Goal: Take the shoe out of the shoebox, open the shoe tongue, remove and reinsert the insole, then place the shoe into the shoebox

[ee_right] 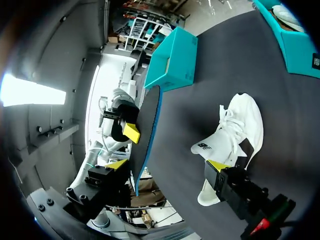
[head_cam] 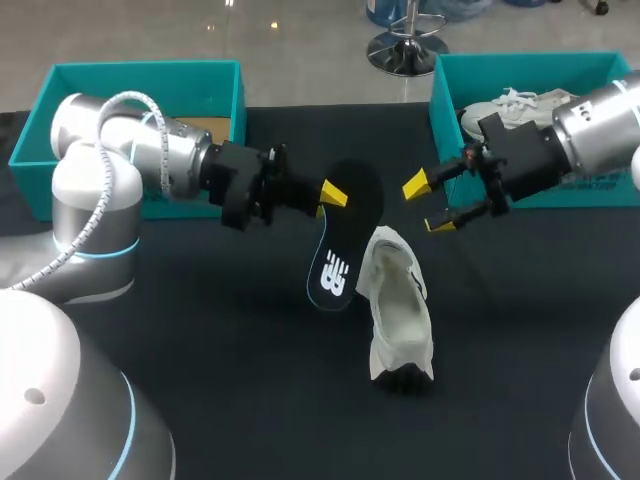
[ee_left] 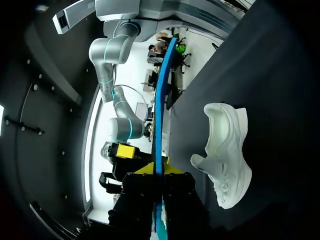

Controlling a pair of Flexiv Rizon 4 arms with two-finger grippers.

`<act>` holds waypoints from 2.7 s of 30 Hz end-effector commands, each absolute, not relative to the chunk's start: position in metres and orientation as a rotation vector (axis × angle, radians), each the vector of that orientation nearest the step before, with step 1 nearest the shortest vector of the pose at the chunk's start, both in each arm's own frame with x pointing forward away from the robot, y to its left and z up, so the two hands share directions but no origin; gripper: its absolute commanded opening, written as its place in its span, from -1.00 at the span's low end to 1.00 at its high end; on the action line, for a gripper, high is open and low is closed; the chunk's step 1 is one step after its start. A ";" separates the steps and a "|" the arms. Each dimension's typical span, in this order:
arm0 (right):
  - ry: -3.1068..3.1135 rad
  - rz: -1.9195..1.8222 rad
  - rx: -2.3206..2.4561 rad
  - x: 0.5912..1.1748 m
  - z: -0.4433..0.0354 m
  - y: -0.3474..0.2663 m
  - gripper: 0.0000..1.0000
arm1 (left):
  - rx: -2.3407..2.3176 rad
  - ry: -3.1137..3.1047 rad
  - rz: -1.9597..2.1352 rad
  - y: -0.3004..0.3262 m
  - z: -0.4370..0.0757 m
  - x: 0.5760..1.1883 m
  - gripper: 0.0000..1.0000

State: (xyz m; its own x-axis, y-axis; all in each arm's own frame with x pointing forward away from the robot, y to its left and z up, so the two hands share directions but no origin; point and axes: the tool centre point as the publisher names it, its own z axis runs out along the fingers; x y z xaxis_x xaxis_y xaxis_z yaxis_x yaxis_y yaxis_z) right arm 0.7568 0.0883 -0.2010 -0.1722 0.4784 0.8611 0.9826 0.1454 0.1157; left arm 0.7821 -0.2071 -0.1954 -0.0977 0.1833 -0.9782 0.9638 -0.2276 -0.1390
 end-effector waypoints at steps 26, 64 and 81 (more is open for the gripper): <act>-2.034 -0.608 -1.789 0.736 -0.141 0.013 1.00 | 1.539 1.369 -1.416 -0.195 -0.177 0.769 -1.00; -2.402 -0.568 -1.851 0.702 -0.104 -0.115 1.00 | 1.539 1.369 -1.416 -0.195 -0.177 0.769 -1.00; -2.404 -0.553 -1.845 0.700 -0.103 -0.114 1.00 | 1.539 1.369 -1.416 -0.195 -0.177 0.769 -1.00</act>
State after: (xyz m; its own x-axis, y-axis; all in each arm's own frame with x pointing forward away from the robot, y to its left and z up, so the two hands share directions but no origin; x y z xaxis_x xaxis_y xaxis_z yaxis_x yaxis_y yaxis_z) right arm 0.6981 -0.1135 -0.1027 -0.2824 0.9227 0.2624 0.9439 0.2185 0.2477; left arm 0.7697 -0.1949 -0.1776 -0.1192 0.2660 -0.9566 0.9464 -0.2610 -0.1905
